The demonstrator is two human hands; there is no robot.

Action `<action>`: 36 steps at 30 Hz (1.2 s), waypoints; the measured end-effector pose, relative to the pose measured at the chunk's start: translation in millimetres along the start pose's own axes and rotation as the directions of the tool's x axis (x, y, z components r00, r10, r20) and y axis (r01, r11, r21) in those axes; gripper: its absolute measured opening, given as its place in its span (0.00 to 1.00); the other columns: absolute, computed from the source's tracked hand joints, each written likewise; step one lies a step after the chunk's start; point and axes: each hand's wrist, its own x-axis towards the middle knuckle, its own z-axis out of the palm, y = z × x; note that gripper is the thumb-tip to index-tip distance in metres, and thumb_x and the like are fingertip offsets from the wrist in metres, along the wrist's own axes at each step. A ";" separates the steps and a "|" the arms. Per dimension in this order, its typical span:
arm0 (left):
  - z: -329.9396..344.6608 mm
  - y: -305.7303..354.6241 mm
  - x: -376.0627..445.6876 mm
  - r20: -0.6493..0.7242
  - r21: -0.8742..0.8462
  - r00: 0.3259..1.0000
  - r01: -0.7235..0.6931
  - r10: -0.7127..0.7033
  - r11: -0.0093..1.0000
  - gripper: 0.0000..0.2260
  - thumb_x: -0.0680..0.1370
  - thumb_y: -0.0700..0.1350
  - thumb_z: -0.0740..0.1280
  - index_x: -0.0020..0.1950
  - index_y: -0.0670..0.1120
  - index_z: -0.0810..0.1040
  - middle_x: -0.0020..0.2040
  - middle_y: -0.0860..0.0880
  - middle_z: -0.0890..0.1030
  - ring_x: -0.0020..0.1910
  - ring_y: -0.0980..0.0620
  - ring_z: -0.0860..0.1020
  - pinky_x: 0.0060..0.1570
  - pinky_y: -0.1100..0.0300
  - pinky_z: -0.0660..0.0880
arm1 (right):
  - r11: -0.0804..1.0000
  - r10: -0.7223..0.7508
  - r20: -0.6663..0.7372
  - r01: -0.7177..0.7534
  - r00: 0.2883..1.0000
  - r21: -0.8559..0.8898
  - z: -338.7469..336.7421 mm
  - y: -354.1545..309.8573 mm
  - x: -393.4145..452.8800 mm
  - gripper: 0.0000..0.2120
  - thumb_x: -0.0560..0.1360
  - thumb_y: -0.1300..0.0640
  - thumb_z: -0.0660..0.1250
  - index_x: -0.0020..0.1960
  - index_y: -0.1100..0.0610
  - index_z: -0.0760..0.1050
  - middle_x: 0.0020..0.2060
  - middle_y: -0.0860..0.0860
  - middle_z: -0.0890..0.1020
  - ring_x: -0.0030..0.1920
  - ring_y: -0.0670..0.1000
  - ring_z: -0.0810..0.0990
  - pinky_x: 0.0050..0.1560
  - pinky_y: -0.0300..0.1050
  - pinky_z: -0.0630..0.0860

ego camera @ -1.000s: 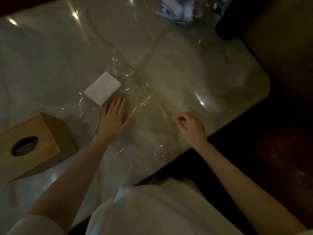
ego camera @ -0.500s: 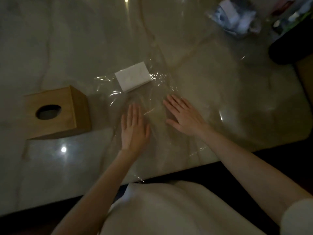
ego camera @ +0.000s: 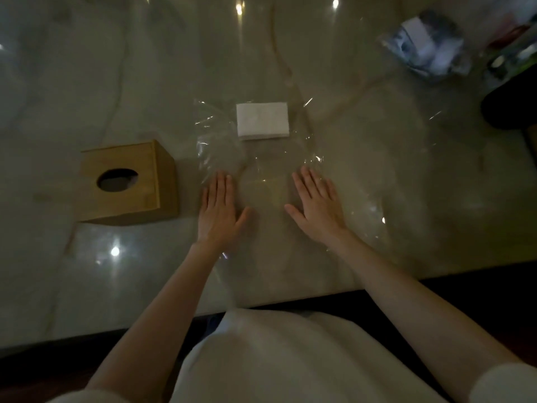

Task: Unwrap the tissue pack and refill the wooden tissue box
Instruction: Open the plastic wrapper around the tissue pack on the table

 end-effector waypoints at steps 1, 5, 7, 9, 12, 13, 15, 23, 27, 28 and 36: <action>-3.0 -3.0 3.1 0.016 0.004 1.000 -0.014 0.014 1.000 0.34 0.78 0.56 0.56 0.74 0.40 0.44 0.76 0.40 0.46 0.75 0.45 0.43 0.72 0.51 0.39 | 1.000 0.007 -0.005 -0.007 1.000 0.009 -0.9 -0.9 1.3 0.33 0.76 0.40 0.50 0.75 0.52 0.44 0.76 0.51 0.48 0.76 0.50 0.44 0.73 0.51 0.41; -18.1 -5.5 11.4 0.070 -0.009 0.997 -0.020 0.020 1.000 0.32 0.78 0.56 0.55 0.74 0.41 0.45 0.77 0.42 0.45 0.75 0.46 0.42 0.72 0.53 0.40 | 0.997 0.011 -0.018 -0.009 1.000 0.074 -12.0 -2.2 9.3 0.31 0.75 0.43 0.56 0.74 0.53 0.53 0.75 0.53 0.55 0.75 0.53 0.52 0.73 0.56 0.46; -30.2 -2.8 15.4 0.054 -0.044 0.999 0.001 0.001 0.999 0.27 0.78 0.53 0.57 0.73 0.42 0.54 0.76 0.43 0.53 0.75 0.45 0.50 0.72 0.51 0.50 | 0.991 0.016 -0.049 -0.010 0.999 0.131 -22.4 -0.7 16.5 0.26 0.75 0.47 0.59 0.70 0.55 0.62 0.72 0.53 0.64 0.72 0.54 0.60 0.72 0.56 0.51; -46.4 -3.3 23.5 0.002 -0.110 1.000 0.020 -0.020 0.994 0.21 0.78 0.49 0.59 0.68 0.42 0.63 0.72 0.41 0.62 0.70 0.43 0.59 0.66 0.49 0.60 | 0.971 0.028 -0.123 0.002 0.992 0.239 -37.0 1.6 24.4 0.19 0.74 0.53 0.62 0.63 0.59 0.71 0.65 0.56 0.74 0.65 0.57 0.70 0.67 0.52 0.61; -69.6 -11.0 43.7 -0.030 -0.055 1.000 -0.009 0.007 0.998 0.17 0.77 0.44 0.59 0.64 0.40 0.69 0.67 0.39 0.67 0.65 0.40 0.64 0.60 0.49 0.64 | 0.946 0.097 -0.264 -0.006 0.960 0.325 -58.6 6.9 37.5 0.14 0.72 0.61 0.64 0.57 0.62 0.75 0.54 0.60 0.80 0.56 0.60 0.75 0.57 0.50 0.68; -75.2 -14.9 51.9 -0.053 -0.079 0.998 0.013 -0.017 0.997 0.17 0.77 0.43 0.59 0.64 0.39 0.70 0.67 0.38 0.68 0.64 0.39 0.66 0.59 0.49 0.65 | 0.944 0.124 -0.287 -0.023 0.950 0.331 -64.2 9.7 43.5 0.14 0.72 0.63 0.63 0.57 0.63 0.75 0.54 0.61 0.79 0.56 0.61 0.75 0.57 0.50 0.68; -87.0 -16.7 66.8 -0.099 -0.261 0.980 0.143 -0.174 0.955 0.17 0.77 0.43 0.59 0.65 0.38 0.68 0.66 0.37 0.68 0.62 0.37 0.68 0.59 0.49 0.66 | 0.927 0.190 -0.288 -0.076 0.939 0.367 -70.8 16.8 58.5 0.15 0.72 0.63 0.63 0.58 0.63 0.74 0.55 0.62 0.79 0.57 0.61 0.74 0.58 0.50 0.68; -93.3 -35.2 124.4 0.021 -0.521 0.915 0.354 -0.403 0.776 0.23 0.77 0.41 0.59 0.71 0.38 0.59 0.67 0.36 0.69 0.65 0.39 0.68 0.63 0.49 0.65 | 0.287 0.603 0.132 -0.368 0.787 0.884 -72.8 28.3 108.7 0.17 0.73 0.64 0.64 0.61 0.65 0.70 0.58 0.62 0.78 0.52 0.57 0.78 0.52 0.47 0.72; -90.8 -36.1 137.1 -0.002 -0.561 0.916 0.331 -0.402 0.758 0.22 0.77 0.41 0.60 0.70 0.40 0.62 0.62 0.40 0.75 0.60 0.43 0.73 0.56 0.55 0.68 | 0.032 0.572 0.287 -0.370 0.768 0.928 -77.8 24.8 124.6 0.12 0.72 0.66 0.65 0.55 0.68 0.75 0.37 0.58 0.78 0.28 0.47 0.76 0.28 0.37 0.73; -90.2 -36.0 140.4 0.013 -0.598 0.900 0.355 -0.435 0.719 0.22 0.76 0.42 0.61 0.69 0.41 0.63 0.60 0.41 0.77 0.59 0.44 0.74 0.53 0.58 0.68 | -0.026 0.552 0.322 -0.371 0.769 0.928 -77.9 23.6 127.4 0.09 0.72 0.67 0.65 0.51 0.66 0.76 0.34 0.56 0.78 0.25 0.46 0.77 0.25 0.36 0.73; -86.7 -39.1 151.2 0.218 -0.834 0.771 0.466 -0.599 0.296 0.05 0.69 0.40 0.70 0.44 0.43 0.82 0.35 0.48 0.80 0.36 0.51 0.78 0.47 0.55 0.77 | -0.114 0.501 0.408 -0.409 0.763 0.905 -79.5 24.7 133.9 0.05 0.71 0.62 0.68 0.37 0.56 0.76 0.21 0.46 0.81 0.23 0.44 0.79 0.25 0.37 0.77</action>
